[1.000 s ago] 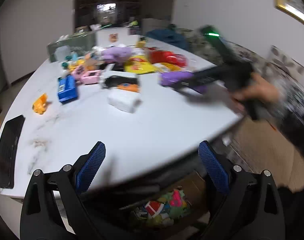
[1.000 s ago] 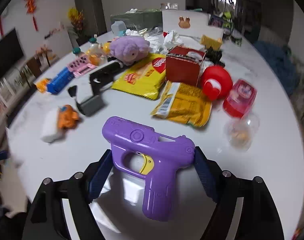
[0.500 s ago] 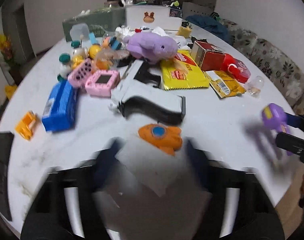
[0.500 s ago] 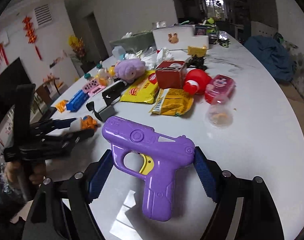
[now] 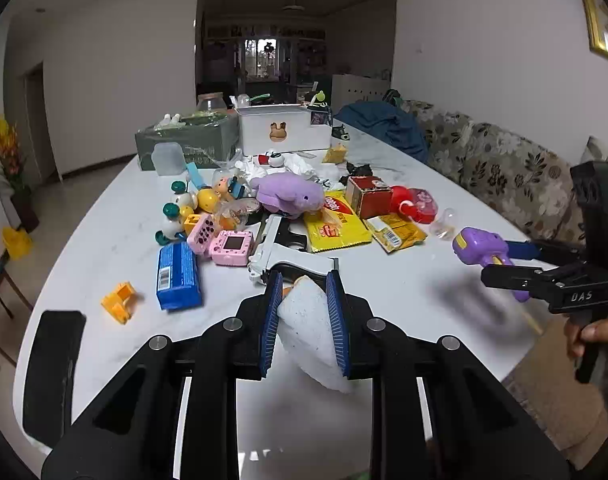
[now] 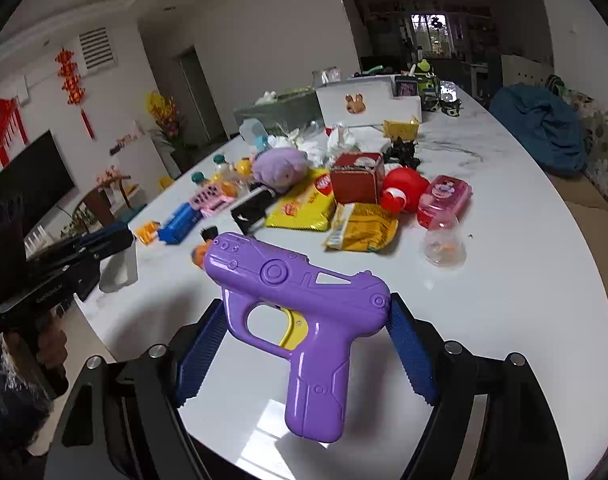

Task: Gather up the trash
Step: 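Lower both held items into the cardboard box and open both tools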

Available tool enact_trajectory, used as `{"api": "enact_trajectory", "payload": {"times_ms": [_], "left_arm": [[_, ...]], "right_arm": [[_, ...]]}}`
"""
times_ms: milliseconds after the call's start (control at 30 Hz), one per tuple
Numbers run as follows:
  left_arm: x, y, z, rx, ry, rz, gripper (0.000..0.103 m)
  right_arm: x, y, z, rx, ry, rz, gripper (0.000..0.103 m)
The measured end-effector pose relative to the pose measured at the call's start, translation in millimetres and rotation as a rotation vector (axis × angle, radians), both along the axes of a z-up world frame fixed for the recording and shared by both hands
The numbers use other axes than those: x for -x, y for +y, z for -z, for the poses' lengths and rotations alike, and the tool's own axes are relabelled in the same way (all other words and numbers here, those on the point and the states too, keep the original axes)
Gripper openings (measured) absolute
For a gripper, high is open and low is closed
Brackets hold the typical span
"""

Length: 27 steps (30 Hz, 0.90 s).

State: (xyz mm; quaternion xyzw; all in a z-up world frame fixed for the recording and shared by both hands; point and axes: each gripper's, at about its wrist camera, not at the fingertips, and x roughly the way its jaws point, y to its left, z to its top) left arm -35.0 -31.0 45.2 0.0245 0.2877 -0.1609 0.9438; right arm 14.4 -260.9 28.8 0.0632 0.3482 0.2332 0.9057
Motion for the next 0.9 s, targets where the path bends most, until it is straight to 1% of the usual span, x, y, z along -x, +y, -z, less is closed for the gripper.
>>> {"api": "enact_trajectory", "payload": {"times_ms": [67,133,200,267,333,367,433,500,567,600,633,667,700,733,767,800,867,900], "left_arm": [[9.4,0.5,-5.3,0.017,-0.005,0.017,0.023],[30.7,-2.4,-11.2,0.012,-0.010,0.063,0.023],[61.5,-7.8,-15.7,-0.023,-0.024,0.126,0.023],[89.1,-12.6,-13.6,-0.054,-0.027,0.190,0.023],[119.7,-16.8,-1.5,-0.108,-0.012,0.258,0.024],[127.1,-17.6,5.1,-0.125,0.004,0.278,0.024],[140.4,-20.7,29.8,-0.170,0.062,0.318,0.025],[140.7,-22.6,61.2,-0.194,0.150,0.345,0.026],[134.6,-22.8,93.1,-0.216,0.216,0.358,0.032],[126.4,-22.9,119.0,-0.226,0.280,0.369,0.045],[123.7,-22.1,132.0,-0.228,0.308,0.368,0.063],[119.0,-20.8,147.3,-0.225,0.342,0.375,0.071],[114.5,-18.3,164.2,-0.229,0.369,0.371,0.075],[111.1,-16.2,175.4,-0.241,0.392,0.355,0.075],[107.8,-12.7,183.7,-0.238,0.434,0.350,0.075],[107.8,-9.6,181.8,-0.228,0.442,0.342,0.075],[111.0,-2.7,163.0,-0.189,0.404,0.342,0.075],[111.6,1.1,142.6,-0.163,0.358,0.338,0.075]], "right_arm": [[9.5,0.3,-6.5,-0.017,-0.004,-0.012,0.078],[28.7,1.2,-16.7,-0.035,-0.008,-0.052,0.078],[51.0,4.3,-24.3,-0.054,0.004,-0.117,0.078],[76.6,9.9,-26.6,-0.066,0.028,-0.188,0.078],[102.7,18.6,-19.9,-0.052,0.076,-0.258,0.078],[111.1,22.0,-14.2,-0.041,0.099,-0.276,0.078],[124.4,30.5,4.5,-0.013,0.158,-0.303,0.078],[129.6,40.6,39.6,0.030,0.240,-0.310,0.078],[126.0,49.6,77.2,0.072,0.309,-0.309,0.079],[122.5,54.8,100.4,0.096,0.349,-0.308,0.082],[120.3,58.5,116.9,0.113,0.378,-0.308,0.092],[116.5,63.3,144.4,0.156,0.413,-0.300,0.093],[115.6,65.4,159.1,0.186,0.434,-0.298,0.093],[116.3,66.4,169.2,0.209,0.453,-0.303,0.092],[118.4,65.5,169.5,0.211,0.455,-0.305,0.090],[121.8,62.3,162.6,0.189,0.441,-0.314,0.090],[125.9,51.8,132.3,0.126,0.367,-0.325,0.090],[125.0,45.8,112.3,0.100,0.315,-0.321,0.090]]}}
